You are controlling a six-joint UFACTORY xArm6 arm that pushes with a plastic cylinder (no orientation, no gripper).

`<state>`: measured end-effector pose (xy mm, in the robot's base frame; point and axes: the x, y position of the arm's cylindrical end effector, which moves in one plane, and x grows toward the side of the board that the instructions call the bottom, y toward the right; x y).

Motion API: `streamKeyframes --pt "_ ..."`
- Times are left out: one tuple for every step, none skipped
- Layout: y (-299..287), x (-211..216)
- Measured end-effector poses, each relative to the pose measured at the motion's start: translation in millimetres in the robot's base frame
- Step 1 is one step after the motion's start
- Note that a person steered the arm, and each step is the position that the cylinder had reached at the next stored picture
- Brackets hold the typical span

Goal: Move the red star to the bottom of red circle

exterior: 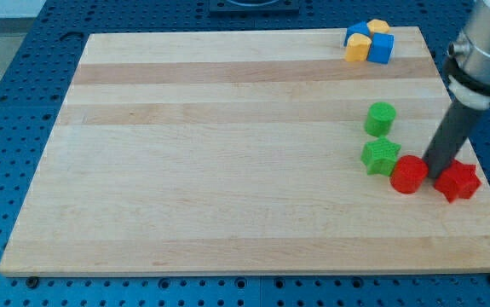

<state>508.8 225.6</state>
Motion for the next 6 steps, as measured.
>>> streamKeyframes --pt "-1.6 0.9" --pt "-1.6 -24.8" --pt "12.0 -38.5" --pt "50.6 -24.4" --pt "58.6 7.1" --pt "27.5 28.3"
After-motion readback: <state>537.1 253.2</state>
